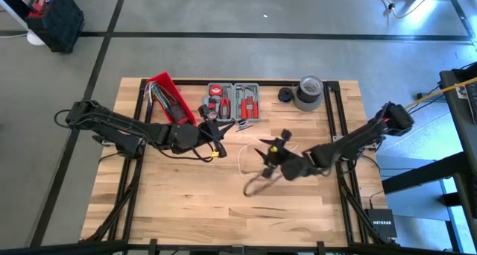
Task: Coil cords
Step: Uncoil the white wire from the spool
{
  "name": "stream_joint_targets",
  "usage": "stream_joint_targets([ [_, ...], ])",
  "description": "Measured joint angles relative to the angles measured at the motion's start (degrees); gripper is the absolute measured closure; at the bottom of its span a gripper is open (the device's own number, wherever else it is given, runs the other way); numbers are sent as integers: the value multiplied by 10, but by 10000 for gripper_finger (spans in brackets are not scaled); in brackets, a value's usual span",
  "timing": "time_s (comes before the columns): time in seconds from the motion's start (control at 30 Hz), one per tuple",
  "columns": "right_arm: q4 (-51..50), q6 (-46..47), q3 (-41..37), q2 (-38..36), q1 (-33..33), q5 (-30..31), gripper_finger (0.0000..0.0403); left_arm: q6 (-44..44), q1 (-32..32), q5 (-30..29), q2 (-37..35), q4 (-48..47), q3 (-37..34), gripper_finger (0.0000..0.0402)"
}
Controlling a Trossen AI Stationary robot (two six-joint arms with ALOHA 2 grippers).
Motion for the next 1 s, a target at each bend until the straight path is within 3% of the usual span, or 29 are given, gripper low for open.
stream_joint_targets([
  [0.33,167,-45,-10,66,-112,-205,255,7,0,0,0,1,0,396],
  [0.67,194,-58,-10,66,-140,-243,282,5,0,0,0,1,0,396],
  [0.8,195,-76,-10,66,-141,-212,319,6,0,0,0,1,0,396],
  [1.0,188,-108,-10,66,-138,-214,394,7,0,0,0,1,0,396],
])
